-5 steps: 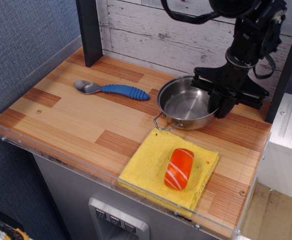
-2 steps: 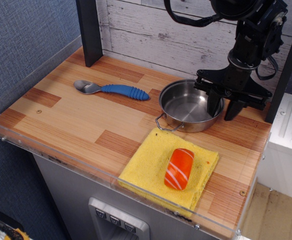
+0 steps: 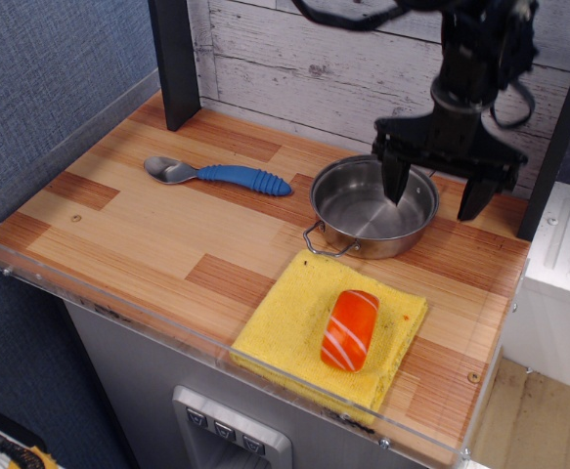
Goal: Move the pot so it's under the spoon.
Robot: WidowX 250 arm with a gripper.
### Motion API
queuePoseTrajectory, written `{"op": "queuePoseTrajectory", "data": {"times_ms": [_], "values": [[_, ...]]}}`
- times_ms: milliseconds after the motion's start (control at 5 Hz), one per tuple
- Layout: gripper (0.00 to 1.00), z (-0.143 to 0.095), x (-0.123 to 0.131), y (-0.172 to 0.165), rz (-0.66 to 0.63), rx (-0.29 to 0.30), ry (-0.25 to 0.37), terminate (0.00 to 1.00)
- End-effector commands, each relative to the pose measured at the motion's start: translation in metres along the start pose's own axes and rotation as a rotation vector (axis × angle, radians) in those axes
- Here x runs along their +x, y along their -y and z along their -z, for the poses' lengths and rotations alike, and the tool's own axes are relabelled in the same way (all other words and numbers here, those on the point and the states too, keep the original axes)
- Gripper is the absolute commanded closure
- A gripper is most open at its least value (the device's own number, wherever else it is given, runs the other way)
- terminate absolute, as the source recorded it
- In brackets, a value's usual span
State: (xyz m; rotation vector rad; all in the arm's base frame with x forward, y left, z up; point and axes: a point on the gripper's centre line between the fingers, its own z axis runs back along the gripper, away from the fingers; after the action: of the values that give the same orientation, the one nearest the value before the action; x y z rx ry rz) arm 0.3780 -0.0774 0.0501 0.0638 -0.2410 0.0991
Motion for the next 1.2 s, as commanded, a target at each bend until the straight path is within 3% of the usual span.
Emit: {"op": "queuePoseTrajectory", "data": {"times_ms": [0, 600, 1000], "values": [[0.0, -0.054, 0.0, -0.025, -0.01, -0.025, 0.025, 0.0], [0.0, -0.066, -0.051, -0.097, -0.161, -0.002, -0.068, 0.0], [0.0, -0.064, -0.074, -0.138, -0.265, 0.061, -0.071, 0.0]]}}
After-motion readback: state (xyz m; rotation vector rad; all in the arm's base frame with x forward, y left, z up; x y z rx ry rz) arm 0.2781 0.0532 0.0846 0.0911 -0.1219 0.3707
